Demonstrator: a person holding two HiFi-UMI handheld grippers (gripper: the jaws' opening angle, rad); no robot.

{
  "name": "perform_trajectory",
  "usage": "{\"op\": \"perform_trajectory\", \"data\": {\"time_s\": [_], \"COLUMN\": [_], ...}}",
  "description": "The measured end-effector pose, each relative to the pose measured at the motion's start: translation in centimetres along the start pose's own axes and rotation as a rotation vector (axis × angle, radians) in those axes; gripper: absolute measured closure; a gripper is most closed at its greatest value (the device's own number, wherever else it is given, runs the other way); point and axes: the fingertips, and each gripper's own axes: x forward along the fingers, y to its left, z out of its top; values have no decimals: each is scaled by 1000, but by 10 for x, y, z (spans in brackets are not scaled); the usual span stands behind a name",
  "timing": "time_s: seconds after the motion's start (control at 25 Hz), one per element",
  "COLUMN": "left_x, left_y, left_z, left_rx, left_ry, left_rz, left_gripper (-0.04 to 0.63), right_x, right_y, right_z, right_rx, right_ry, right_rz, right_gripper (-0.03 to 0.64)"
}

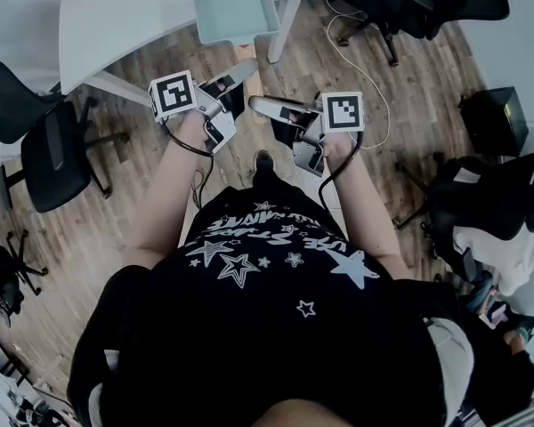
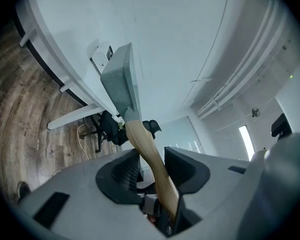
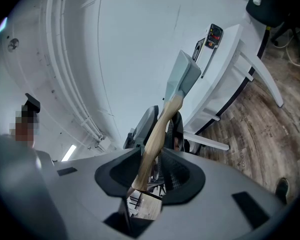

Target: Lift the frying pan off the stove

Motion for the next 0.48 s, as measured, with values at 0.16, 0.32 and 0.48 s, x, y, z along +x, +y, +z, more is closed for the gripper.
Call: {"op": "perform_trajectory", "data": {"time_s": [0.16,0.32,0.48], "left_x": [-19,-39,-55], "left_y": [-8,-16,-17], "left_z": [-12,-24,-40], "left_rx": [-8,-6,-16], "left_ry": [10,19,33], "left_rz": [-15,-27,-6], "left_gripper": [436,436,436], "right_x": [7,14,14], "right_y": [11,23,32], "right_z": [-20,-41,-61], "right_rx": [-11,-18,-19], "right_ry": [-10,-21,-35], "right_rz": [-11,-19,-27], "right_gripper": [492,492,492]}}
